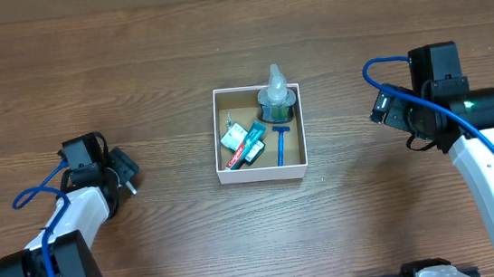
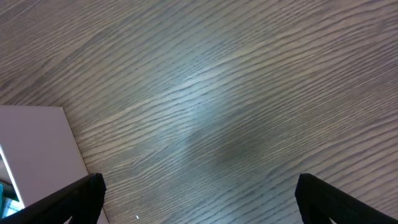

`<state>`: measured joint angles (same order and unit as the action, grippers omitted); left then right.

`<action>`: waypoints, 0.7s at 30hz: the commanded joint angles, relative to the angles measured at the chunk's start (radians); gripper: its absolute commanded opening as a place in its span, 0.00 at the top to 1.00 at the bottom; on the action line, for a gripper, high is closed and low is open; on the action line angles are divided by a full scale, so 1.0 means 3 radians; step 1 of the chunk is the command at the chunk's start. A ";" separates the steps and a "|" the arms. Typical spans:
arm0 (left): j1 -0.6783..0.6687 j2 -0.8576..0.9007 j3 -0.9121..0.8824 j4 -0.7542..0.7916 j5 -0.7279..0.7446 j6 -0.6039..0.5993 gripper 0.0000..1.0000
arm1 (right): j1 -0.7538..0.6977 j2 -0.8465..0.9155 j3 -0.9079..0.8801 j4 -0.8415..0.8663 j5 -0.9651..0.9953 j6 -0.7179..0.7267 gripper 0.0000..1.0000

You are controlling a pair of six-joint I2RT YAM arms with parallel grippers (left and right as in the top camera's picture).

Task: Pack container
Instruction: 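Move the left gripper to the green toothbrush and grasp it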

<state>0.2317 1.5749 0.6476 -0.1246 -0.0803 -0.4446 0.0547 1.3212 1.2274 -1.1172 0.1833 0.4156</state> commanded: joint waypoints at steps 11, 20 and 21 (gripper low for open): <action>0.0011 0.0360 -0.0031 0.0036 0.0158 0.0064 0.44 | -0.0006 -0.0027 0.0080 0.0015 0.0023 0.0013 0.00; 0.0011 0.0407 -0.0027 0.0055 0.0191 0.0064 0.85 | -0.0006 -0.0027 0.0080 0.0014 0.0023 0.0013 0.00; 0.0011 0.0407 -0.0027 0.0055 0.0211 0.0065 0.87 | -0.0006 -0.0027 0.0080 0.0014 0.0023 0.0013 0.00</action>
<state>0.2317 1.6398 0.6765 -0.0776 -0.0784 -0.4164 0.0547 1.3212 1.2274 -1.1172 0.1833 0.4156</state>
